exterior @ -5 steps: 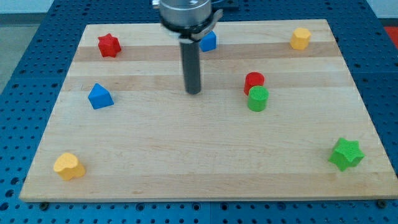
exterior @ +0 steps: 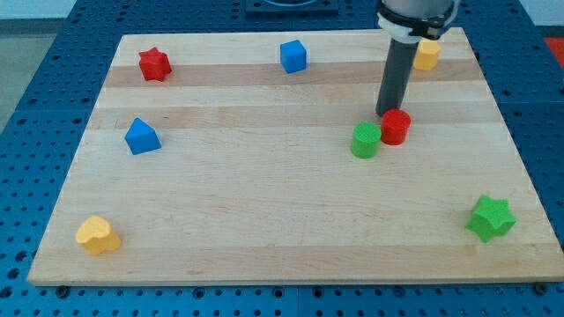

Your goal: Push the green circle and red circle downwards

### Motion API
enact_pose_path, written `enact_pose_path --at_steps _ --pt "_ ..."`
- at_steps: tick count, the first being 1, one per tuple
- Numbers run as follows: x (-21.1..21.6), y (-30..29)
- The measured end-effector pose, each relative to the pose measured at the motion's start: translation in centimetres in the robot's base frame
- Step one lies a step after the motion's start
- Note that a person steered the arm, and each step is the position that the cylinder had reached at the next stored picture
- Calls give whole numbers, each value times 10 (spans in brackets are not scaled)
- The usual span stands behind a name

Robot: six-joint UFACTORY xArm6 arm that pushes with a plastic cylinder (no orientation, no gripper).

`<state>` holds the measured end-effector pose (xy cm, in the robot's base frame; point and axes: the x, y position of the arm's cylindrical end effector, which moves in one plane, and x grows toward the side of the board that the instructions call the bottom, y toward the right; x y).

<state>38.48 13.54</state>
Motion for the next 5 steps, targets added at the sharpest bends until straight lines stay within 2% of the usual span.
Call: enact_pose_path --at_steps 1,2,3,5 --pt "-16 5" --pt "-20 36" --pt "0 41" --pt "52 -27"
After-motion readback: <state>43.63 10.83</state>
